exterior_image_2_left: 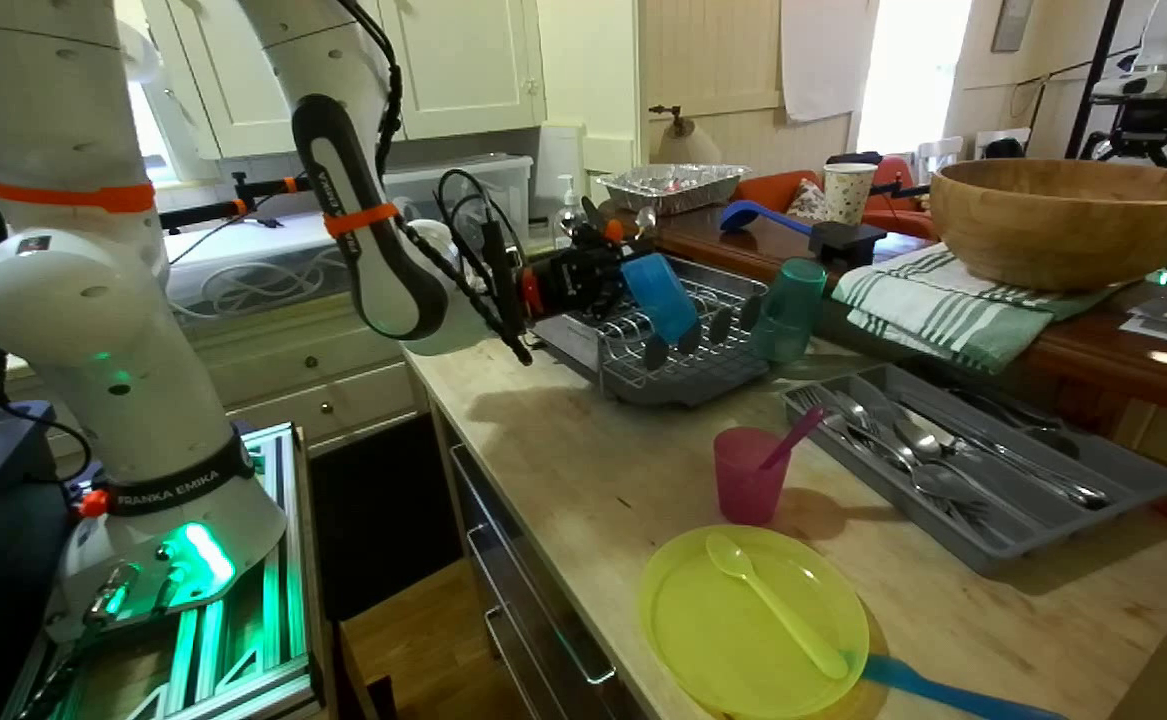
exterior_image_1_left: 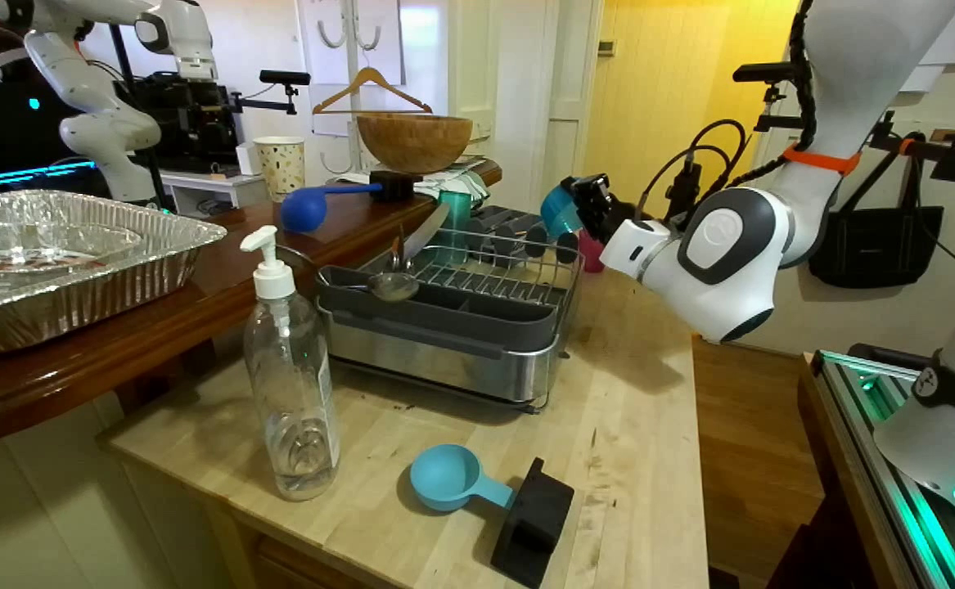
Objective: Put the blue bowl on the drying rack
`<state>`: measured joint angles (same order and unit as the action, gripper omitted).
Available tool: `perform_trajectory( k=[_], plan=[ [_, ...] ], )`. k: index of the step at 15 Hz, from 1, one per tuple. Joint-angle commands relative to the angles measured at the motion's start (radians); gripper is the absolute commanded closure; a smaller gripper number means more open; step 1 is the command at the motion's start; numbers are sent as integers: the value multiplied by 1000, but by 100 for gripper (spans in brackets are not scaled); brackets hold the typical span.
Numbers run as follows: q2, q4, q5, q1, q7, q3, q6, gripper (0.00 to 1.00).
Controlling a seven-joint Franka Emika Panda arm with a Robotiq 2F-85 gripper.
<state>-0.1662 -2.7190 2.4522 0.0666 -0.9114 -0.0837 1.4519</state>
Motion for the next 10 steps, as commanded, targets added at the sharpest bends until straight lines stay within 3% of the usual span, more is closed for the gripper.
perform_trajectory(
  k=[1,10],
  plan=[
    [-23,-12,25,-5,-10,-3,-14,99],
    [-49,-29,38,-17,-12,6,-5,99]
  ],
)
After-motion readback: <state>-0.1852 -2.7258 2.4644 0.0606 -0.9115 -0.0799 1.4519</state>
